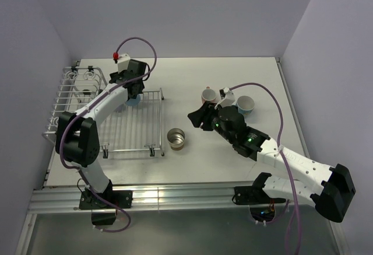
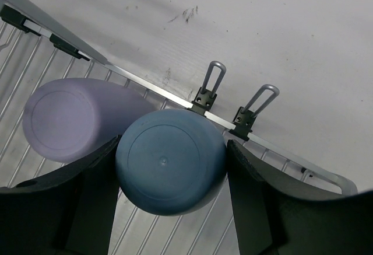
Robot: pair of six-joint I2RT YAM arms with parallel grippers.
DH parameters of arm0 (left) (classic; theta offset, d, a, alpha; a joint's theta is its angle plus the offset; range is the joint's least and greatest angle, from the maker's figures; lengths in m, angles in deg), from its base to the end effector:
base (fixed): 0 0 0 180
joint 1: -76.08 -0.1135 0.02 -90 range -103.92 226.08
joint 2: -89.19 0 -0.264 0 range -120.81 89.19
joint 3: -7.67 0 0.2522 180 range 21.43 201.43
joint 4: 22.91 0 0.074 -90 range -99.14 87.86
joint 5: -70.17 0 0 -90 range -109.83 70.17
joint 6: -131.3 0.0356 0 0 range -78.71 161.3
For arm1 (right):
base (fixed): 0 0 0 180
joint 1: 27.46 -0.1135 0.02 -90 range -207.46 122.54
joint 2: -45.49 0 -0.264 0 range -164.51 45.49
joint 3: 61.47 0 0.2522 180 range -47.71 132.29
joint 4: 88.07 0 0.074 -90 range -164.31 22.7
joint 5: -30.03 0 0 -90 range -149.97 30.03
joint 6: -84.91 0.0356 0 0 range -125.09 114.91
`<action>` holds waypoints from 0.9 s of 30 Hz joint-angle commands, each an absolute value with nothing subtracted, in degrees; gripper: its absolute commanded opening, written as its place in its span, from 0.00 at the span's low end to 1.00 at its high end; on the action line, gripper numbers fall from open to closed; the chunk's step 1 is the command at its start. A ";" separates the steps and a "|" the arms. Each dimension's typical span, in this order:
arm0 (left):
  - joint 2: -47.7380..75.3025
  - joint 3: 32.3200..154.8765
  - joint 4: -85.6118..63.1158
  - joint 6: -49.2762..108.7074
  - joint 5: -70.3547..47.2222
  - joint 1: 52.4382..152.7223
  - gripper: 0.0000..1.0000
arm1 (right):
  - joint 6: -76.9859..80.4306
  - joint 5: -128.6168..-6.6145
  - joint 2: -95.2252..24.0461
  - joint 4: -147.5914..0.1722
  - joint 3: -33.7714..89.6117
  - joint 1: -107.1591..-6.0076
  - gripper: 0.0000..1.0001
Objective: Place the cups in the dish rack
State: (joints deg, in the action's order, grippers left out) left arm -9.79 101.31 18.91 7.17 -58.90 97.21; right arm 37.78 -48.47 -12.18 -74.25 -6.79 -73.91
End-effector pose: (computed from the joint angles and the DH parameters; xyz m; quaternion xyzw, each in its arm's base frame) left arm 0.3639 -0.1166 0.2763 -0.2207 0.8579 0.1162 0.4493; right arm 0.1670 0.1654 0.2919 0.0347 0.8003 0.3597 0.4784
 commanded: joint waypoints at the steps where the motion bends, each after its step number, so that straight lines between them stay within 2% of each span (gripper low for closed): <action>1: -10.30 100.62 15.29 6.58 -61.84 97.09 0.00 | 36.74 -48.02 -12.25 -76.41 -5.26 -73.60 0.59; 6: -10.92 99.83 14.94 5.70 -62.72 97.17 0.03 | 36.66 -48.02 -12.69 -76.85 -5.53 -73.60 0.59; 9: -10.74 99.21 14.68 5.00 -62.72 97.17 0.20 | 36.57 -48.20 -13.48 -76.85 -5.26 -73.60 0.59; 10: -10.74 98.86 14.50 5.00 -62.54 97.17 0.34 | 36.57 -48.28 -13.57 -76.85 -5.18 -73.69 0.59; 12: -10.57 98.25 14.32 4.82 -62.72 97.35 0.47 | 36.57 -48.29 -13.83 -77.03 -5.26 -73.60 0.58; 13: -10.39 97.98 14.15 4.82 -62.63 97.44 0.57 | 36.65 -48.37 -13.83 -77.03 -5.35 -73.60 0.58; 16: -10.39 97.98 14.32 4.65 -62.80 97.53 0.72 | 36.74 -48.37 -13.92 -77.29 -5.44 -73.69 0.58; 22: -10.31 98.25 14.24 4.64 -62.37 97.96 0.84 | 36.92 -48.20 -13.92 -77.38 -5.79 -73.69 0.58; 27: -9.34 98.25 14.15 5.00 -62.63 98.75 0.88 | 36.92 -48.02 -13.83 -77.29 -6.05 -73.60 0.58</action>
